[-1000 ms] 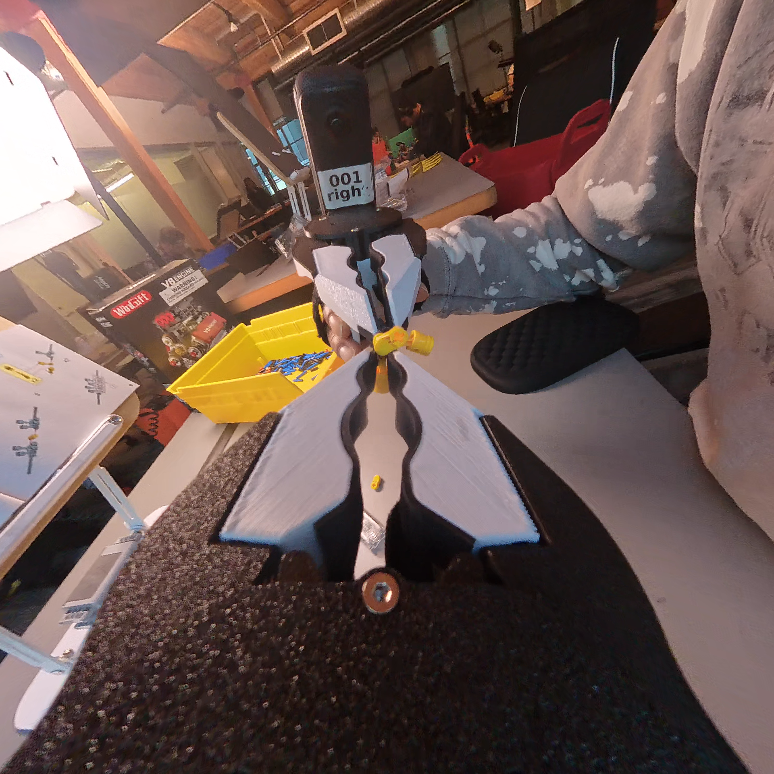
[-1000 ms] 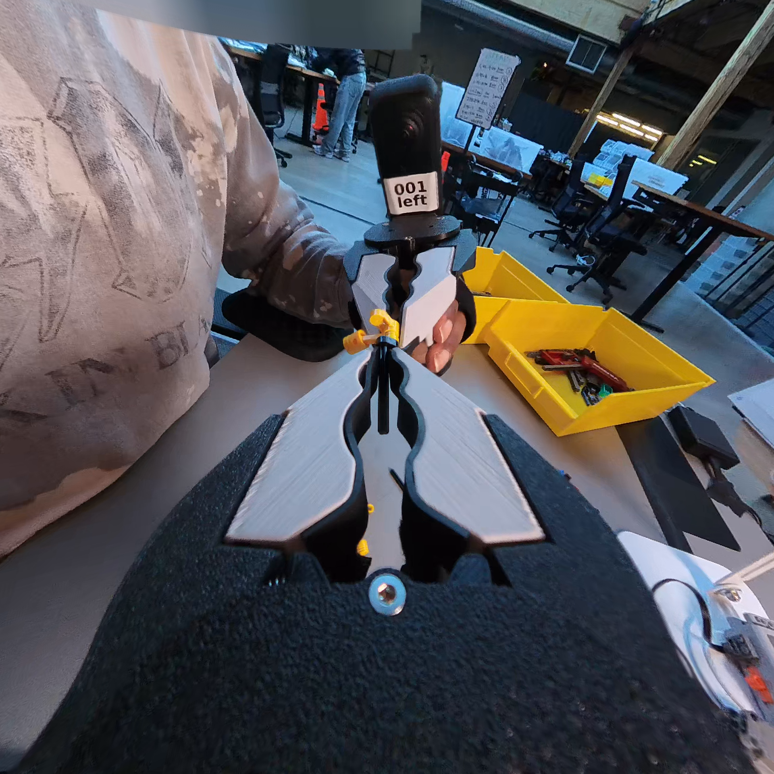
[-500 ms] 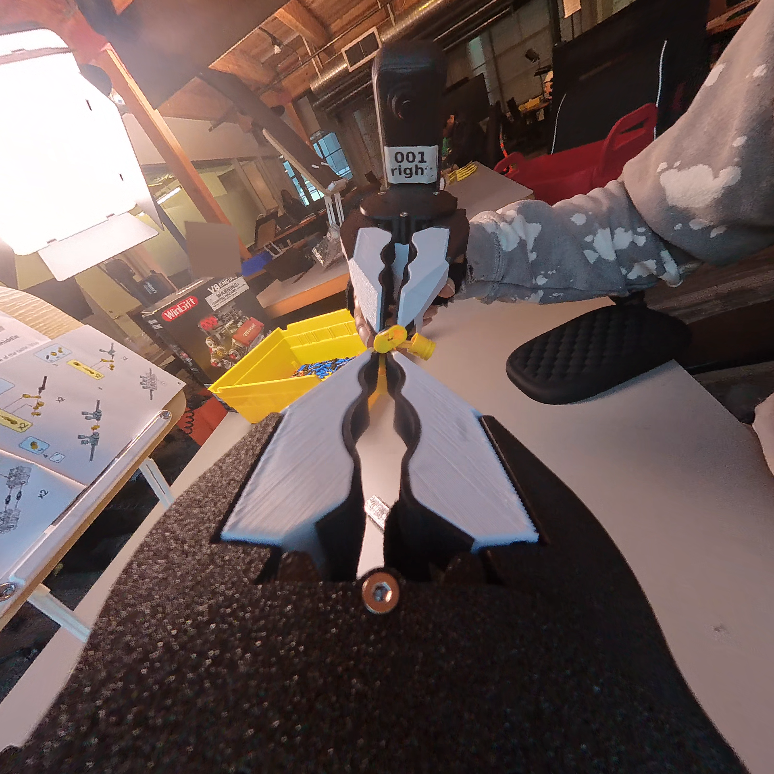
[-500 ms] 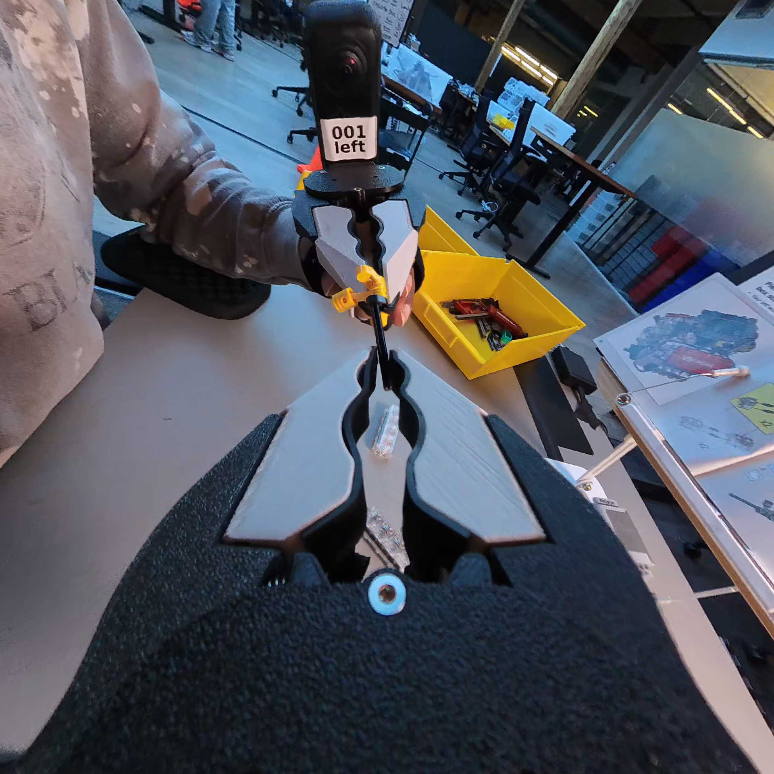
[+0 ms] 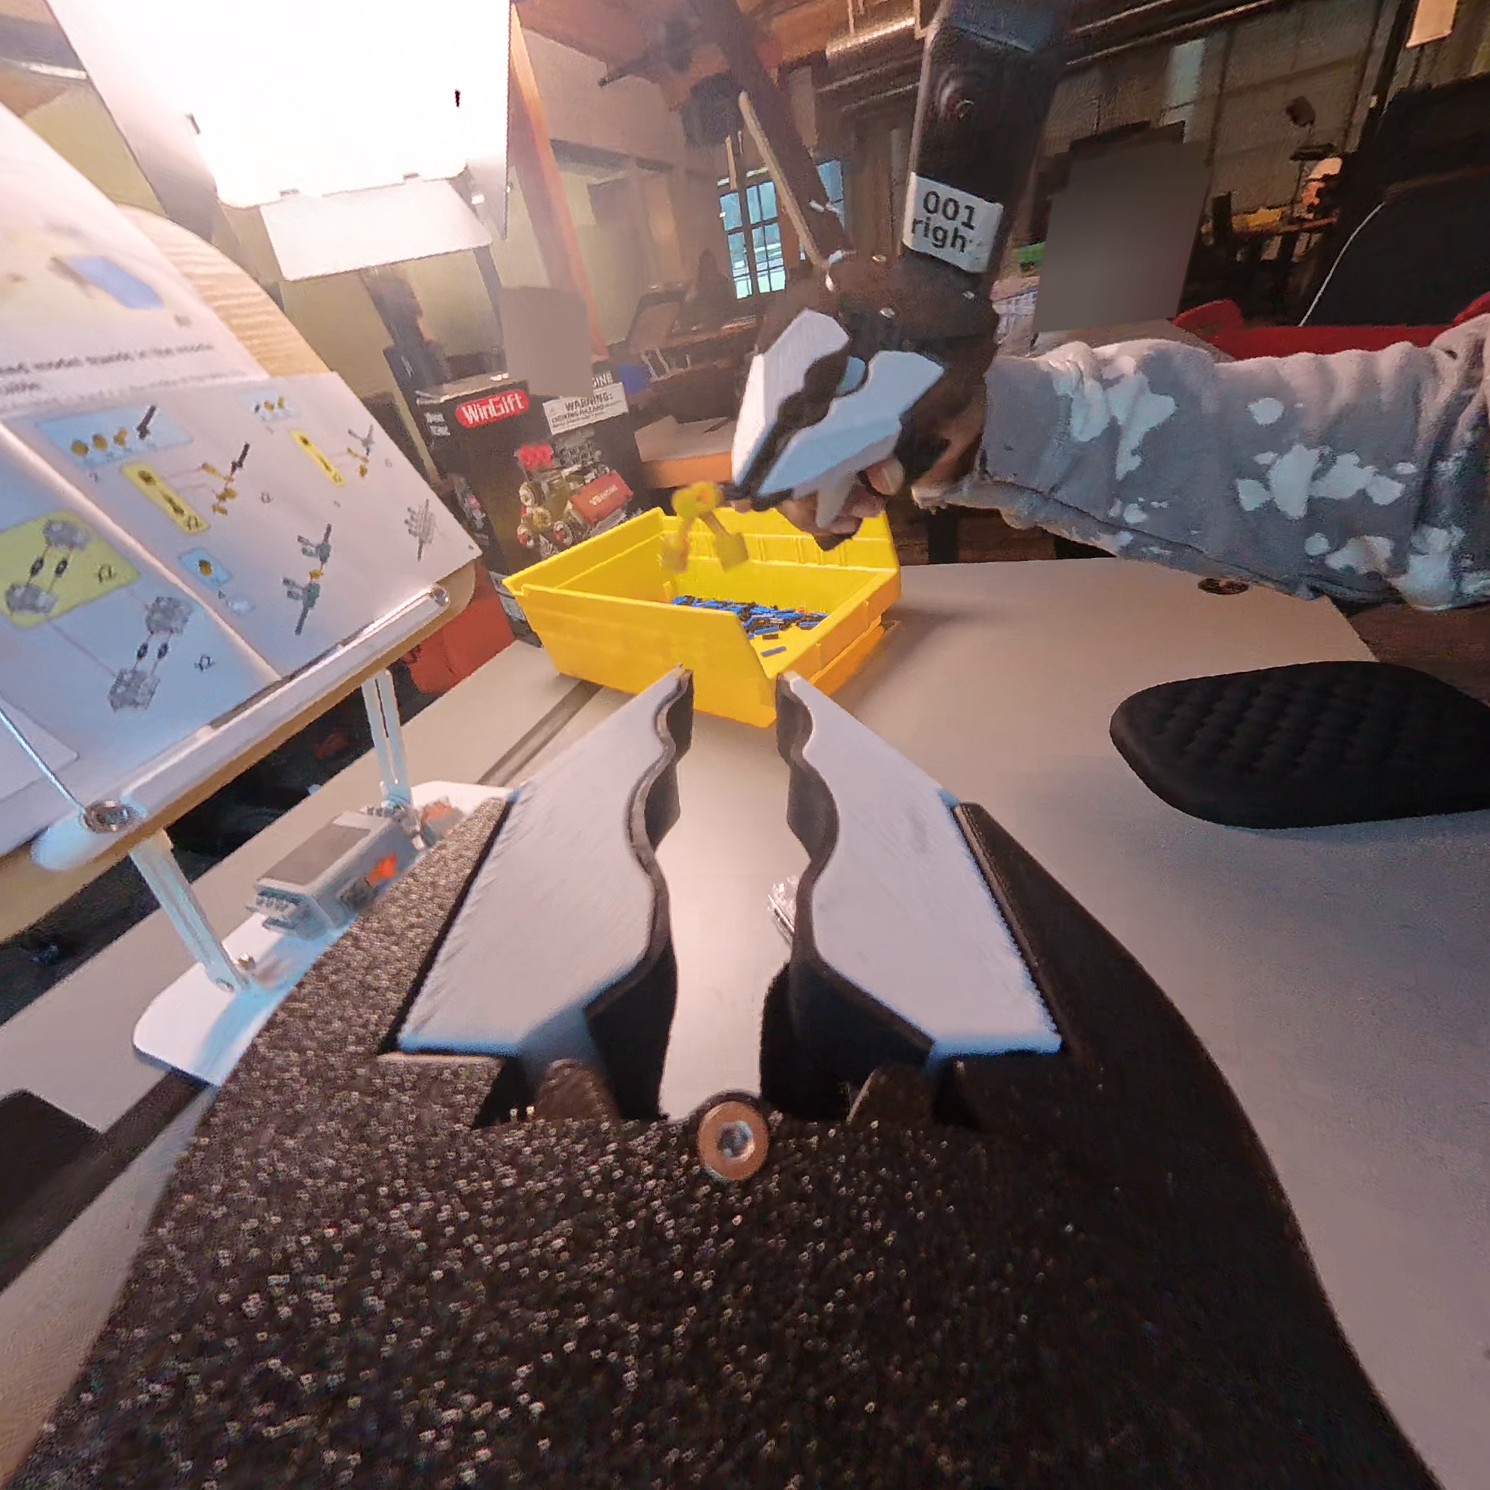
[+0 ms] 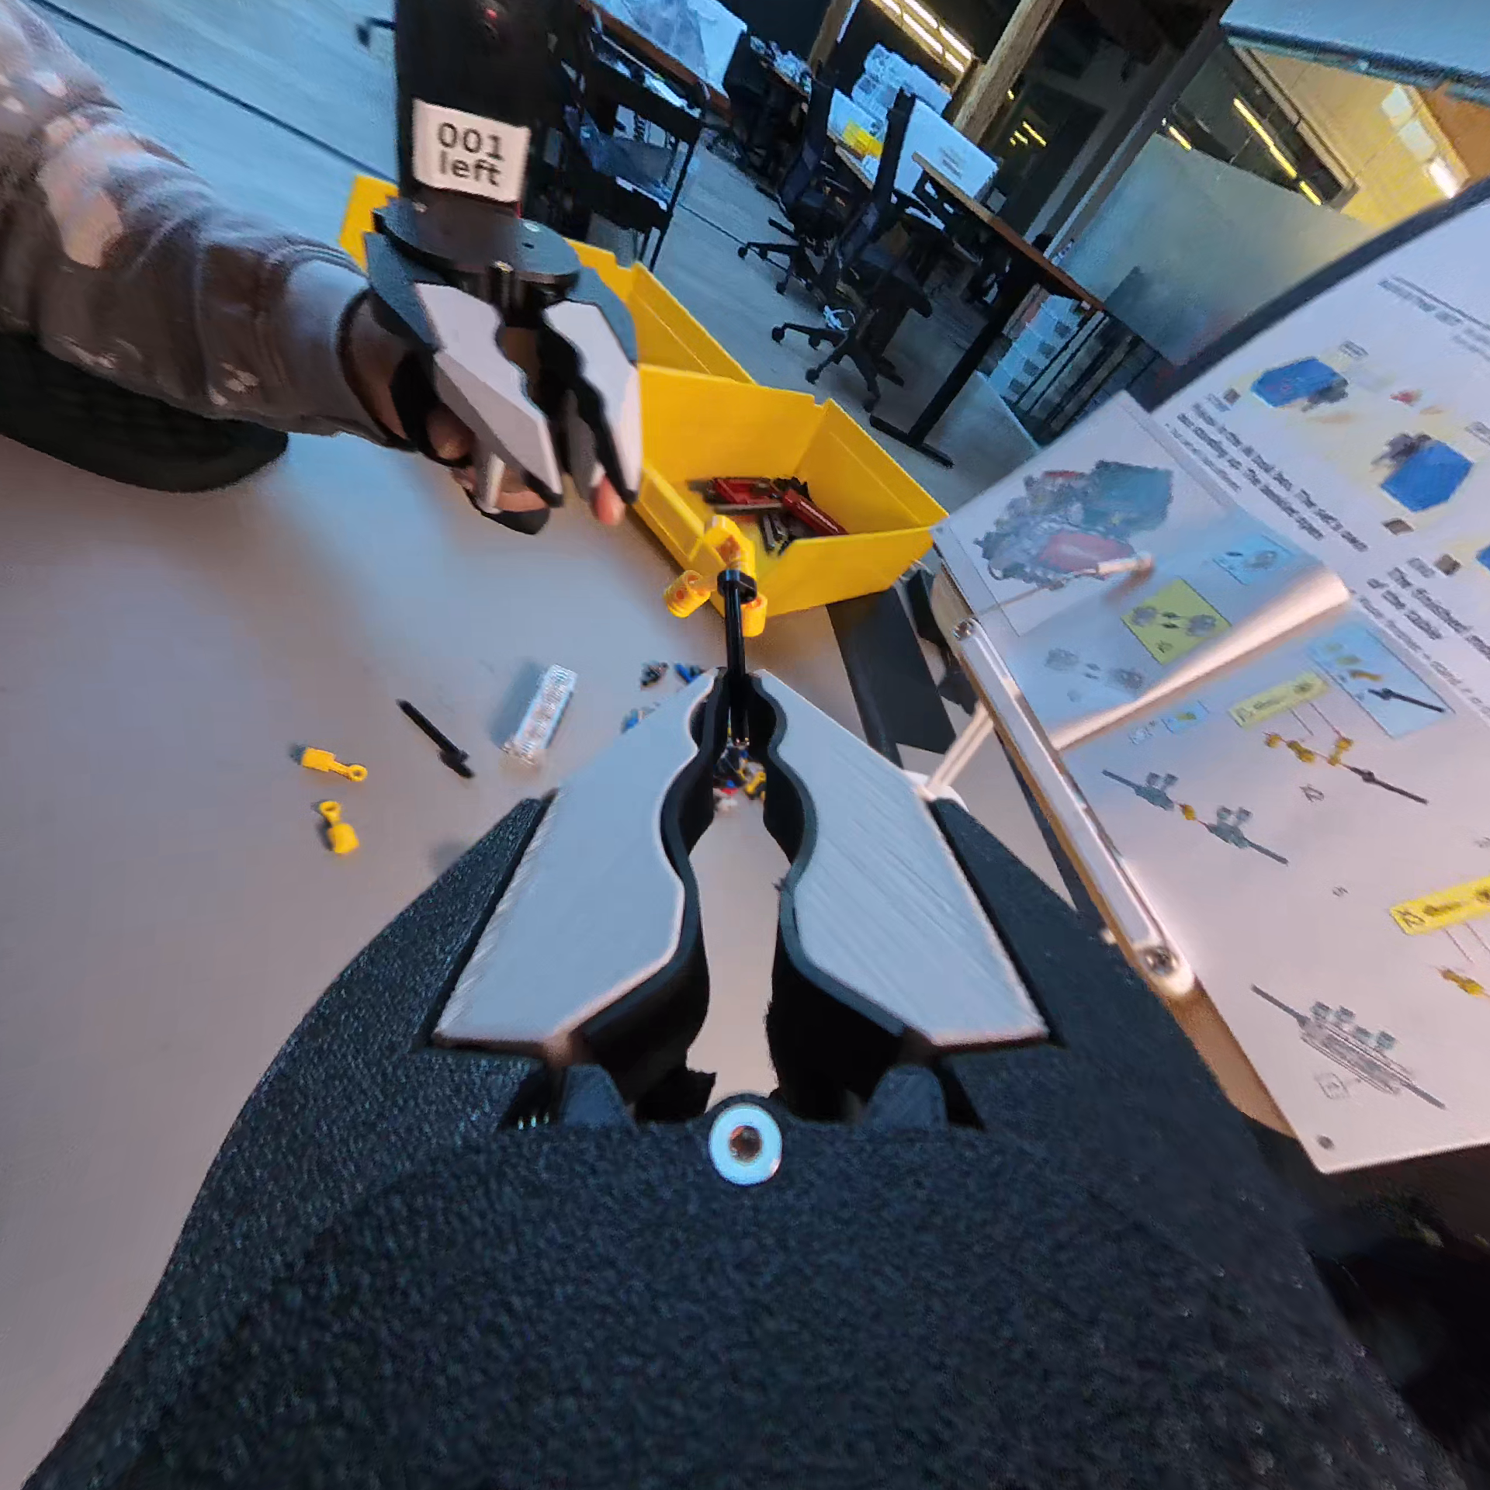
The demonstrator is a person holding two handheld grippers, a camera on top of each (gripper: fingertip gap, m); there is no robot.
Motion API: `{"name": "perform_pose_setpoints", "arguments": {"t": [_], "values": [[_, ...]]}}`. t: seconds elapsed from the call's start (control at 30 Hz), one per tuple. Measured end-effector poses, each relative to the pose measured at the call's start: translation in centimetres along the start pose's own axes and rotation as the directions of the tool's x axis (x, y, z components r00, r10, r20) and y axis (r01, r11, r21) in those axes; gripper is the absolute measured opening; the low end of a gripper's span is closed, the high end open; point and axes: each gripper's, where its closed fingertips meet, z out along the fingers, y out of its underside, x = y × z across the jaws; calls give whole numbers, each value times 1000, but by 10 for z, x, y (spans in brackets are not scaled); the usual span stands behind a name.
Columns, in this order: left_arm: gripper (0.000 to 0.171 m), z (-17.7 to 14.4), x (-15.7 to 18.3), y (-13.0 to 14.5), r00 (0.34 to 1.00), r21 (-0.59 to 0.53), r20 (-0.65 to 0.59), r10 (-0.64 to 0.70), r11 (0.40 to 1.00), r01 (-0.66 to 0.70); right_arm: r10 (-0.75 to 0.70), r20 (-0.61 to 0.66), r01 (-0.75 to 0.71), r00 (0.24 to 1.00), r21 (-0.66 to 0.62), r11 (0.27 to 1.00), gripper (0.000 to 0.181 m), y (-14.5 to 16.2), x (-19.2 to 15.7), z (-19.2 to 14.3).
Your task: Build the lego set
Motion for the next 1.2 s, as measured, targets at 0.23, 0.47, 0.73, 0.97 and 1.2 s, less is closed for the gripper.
{"name": "perform_pose_setpoints", "arguments": {"t": [0.23, 0.47, 0.73, 0.97, 1.2], "values": [[20, -4, 8, 59, 998, -126, 3, -70, 990, 70, -24, -90, 15, 996, -99, 995, 4, 45, 106, -5], [21, -11, 5, 83, 993, -166, 52, -106, 980, 114, -106, -50, 94, 993, -201, 975, 4, 66, 182, 10], [21, -18, -3, 100, 988, -205, 119, -96, 971, 119, -171, 96, 191, 981, -267, 945, 3, 57, 224, 26], [21, -20, -7, 99, 986, -204, 148, -79, 973, 108, -161, 166, 201, 973, -262, 944, 3, 60, 228, 36], [21, -21, -8, 104, 985, -211, 151, -84, 971, 115, -151, 196, 204, 969, -285, 937, 3, 65, 232, 37]]}}
